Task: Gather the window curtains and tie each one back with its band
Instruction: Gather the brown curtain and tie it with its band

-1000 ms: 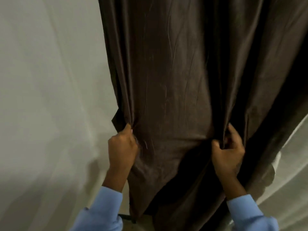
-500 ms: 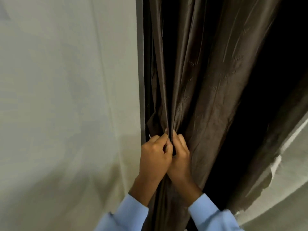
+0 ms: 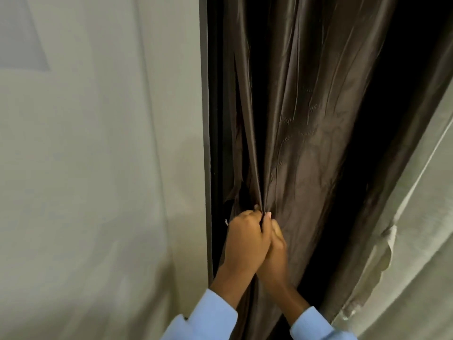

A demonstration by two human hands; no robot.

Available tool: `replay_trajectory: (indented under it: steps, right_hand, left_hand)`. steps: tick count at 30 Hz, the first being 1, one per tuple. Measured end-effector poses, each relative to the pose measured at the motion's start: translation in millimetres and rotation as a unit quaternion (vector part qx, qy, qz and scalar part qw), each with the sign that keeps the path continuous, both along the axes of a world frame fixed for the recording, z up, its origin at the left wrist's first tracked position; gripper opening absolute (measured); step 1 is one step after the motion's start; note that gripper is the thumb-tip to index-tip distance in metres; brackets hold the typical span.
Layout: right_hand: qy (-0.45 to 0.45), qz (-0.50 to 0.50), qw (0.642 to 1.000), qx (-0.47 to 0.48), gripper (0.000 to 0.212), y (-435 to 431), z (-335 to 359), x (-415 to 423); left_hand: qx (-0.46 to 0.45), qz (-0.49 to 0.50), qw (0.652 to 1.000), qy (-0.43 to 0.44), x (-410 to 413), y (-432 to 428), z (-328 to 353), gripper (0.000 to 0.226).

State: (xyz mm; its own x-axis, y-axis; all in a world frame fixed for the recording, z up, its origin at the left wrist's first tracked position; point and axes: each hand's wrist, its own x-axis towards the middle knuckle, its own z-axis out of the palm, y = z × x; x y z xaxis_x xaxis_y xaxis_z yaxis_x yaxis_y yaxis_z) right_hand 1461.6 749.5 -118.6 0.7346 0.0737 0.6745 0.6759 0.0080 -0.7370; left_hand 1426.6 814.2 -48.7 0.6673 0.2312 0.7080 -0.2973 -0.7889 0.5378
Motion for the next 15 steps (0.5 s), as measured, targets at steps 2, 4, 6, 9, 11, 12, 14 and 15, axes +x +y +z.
replay_trajectory:
  steps: [2,4,6,9,11,12,14,15]
  right_hand:
    - [-0.021,-0.015,0.999,-0.038,0.046,3,-2,-2]
    - [-0.035,-0.035,0.995,-0.081,0.033,6,-5,-7]
    - [-0.034,-0.056,0.993,-0.102,0.025,6,-8,-9]
    - [-0.009,-0.065,0.986,-0.15,0.03,1,-2,-10]
    - [-0.005,-0.068,0.979,-0.192,0.04,-6,2,-13]
    - [-0.013,-0.075,0.979,-0.19,0.038,-11,1,-15]
    - [-0.03,-0.118,0.984,-0.128,0.026,-22,0,-20]
    - [-0.033,-0.15,0.985,-0.082,0.021,-28,-2,-20]
  left_hand:
    - [0.0,0.006,1.0,0.025,1,8,3,0.032]
    - [-0.014,-0.001,0.999,0.041,-2,14,4,0.032]
    - [-0.029,-0.009,0.999,0.036,-6,16,3,0.032]
    - [-0.022,-0.035,0.997,0.072,-7,19,0,0.033]
    - [-0.007,-0.034,0.997,0.07,-6,25,-3,0.033]
    - [-0.003,-0.027,0.997,0.067,-5,29,-5,0.032]
    - [-0.002,-0.01,0.998,0.063,-3,37,-8,0.03]
    - [-0.001,-0.005,0.998,0.056,-1,40,-10,0.03]
